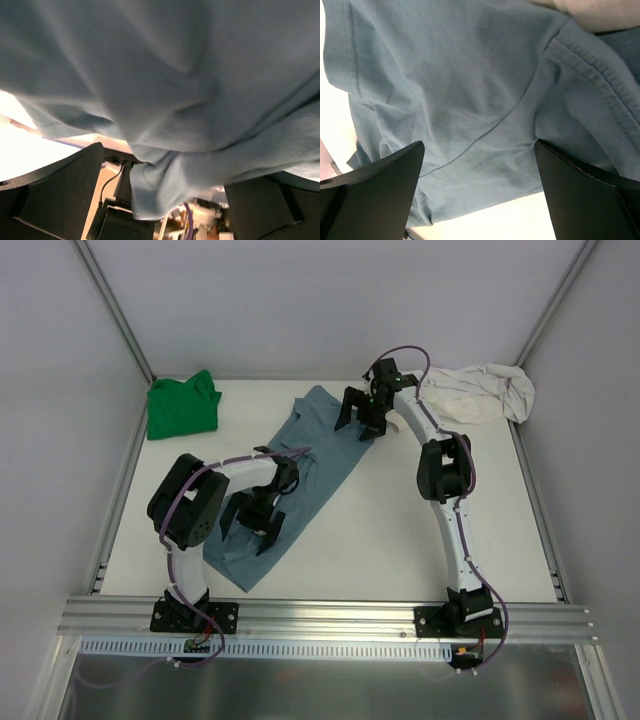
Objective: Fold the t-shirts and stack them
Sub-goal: Rotate the tshirt 90 degrees
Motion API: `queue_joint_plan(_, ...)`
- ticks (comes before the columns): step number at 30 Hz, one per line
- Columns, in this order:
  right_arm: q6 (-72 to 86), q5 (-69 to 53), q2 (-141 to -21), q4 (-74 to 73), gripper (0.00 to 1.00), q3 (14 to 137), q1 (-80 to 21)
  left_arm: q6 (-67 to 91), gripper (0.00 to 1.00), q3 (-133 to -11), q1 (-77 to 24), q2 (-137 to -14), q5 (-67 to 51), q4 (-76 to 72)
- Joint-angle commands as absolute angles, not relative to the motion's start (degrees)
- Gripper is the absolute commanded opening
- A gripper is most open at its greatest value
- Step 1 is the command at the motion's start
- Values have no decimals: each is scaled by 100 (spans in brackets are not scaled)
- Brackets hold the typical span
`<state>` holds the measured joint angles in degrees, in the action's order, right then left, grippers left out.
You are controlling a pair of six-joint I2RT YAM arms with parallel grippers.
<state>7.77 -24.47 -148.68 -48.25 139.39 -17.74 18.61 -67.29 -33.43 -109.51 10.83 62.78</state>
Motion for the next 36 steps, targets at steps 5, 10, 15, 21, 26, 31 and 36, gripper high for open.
queue_joint_plan(5, 809, -2320, -15021, -4799, 100, 14106, -1802, 1898, 99, -6223, -3419, -10890, 335, 5740)
queue_joint_plan(10, 747, -2312, -14924, -4825, 100, 14054, -1749, 1881, 99, -6161, -3419, -10784, -210, 5248)
queue_joint_plan(15, 721, -2294, -14810, -4816, 99, 13975, -1679, 1670, 99, -6301, -3419, -10635, -571, 4975)
queue_joint_plan(21, 642, -2250, -14713, -4790, 99, 13922, -1652, 1547, 99, -6714, -3401, -10600, -1115, 4817)
queue_joint_plan(26, 624, -2355, -14888, -4676, 99, 14141, -1591, 1591, 99, -7101, -3410, -10696, -1555, 4834)
queue_joint_plan(31, 773, -2654, -15047, -4387, 100, 14247, -1564, 1714, 99, -7312, -3410, -10758, -1950, 4808)
queue_joint_plan(36, 861, -3058, -15187, -4184, 99, 14238, -1582, 1889, 98, -7085, -3410, -10618, -2232, 4694)
